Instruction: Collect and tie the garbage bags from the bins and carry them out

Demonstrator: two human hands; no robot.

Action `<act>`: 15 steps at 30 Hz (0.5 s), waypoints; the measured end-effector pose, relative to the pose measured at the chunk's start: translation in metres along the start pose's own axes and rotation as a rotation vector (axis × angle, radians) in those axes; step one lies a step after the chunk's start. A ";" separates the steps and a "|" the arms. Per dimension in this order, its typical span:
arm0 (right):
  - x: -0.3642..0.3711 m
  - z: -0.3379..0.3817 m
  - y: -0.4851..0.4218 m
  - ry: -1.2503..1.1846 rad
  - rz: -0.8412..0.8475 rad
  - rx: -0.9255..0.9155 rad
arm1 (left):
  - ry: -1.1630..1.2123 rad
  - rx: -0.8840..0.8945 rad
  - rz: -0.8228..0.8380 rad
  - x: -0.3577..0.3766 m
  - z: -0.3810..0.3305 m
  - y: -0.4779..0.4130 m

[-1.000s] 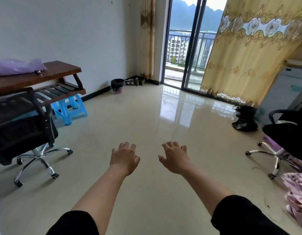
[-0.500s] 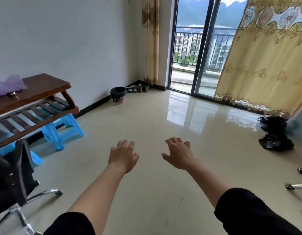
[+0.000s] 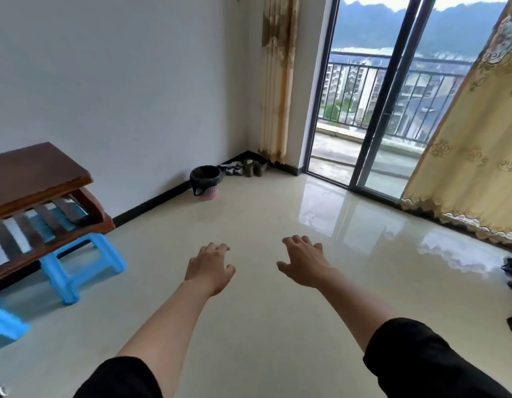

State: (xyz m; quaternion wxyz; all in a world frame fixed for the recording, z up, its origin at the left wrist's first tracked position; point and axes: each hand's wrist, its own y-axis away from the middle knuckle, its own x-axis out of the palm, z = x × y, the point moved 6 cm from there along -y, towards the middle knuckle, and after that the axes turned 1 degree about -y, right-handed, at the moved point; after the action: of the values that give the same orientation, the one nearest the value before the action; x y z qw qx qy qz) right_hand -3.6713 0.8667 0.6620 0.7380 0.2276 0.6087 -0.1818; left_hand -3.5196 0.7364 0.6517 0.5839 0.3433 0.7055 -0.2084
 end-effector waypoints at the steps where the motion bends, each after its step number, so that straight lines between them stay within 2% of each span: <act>1: -0.001 0.001 -0.035 -0.009 0.008 -0.023 | 0.008 -0.026 0.001 -0.003 0.009 -0.034; 11: -0.017 0.020 -0.370 -0.013 0.035 -0.091 | -0.092 -0.081 -0.028 -0.049 0.083 -0.358; 15: -0.038 0.025 -0.500 -0.032 0.014 -0.112 | -0.055 -0.134 -0.053 -0.076 0.109 -0.485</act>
State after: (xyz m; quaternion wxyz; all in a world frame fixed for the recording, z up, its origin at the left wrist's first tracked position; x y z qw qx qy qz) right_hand -3.9312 0.4373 0.6457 0.7604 0.1873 0.6044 -0.1462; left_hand -3.7916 0.3139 0.6485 0.6190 0.2787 0.7104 -0.1857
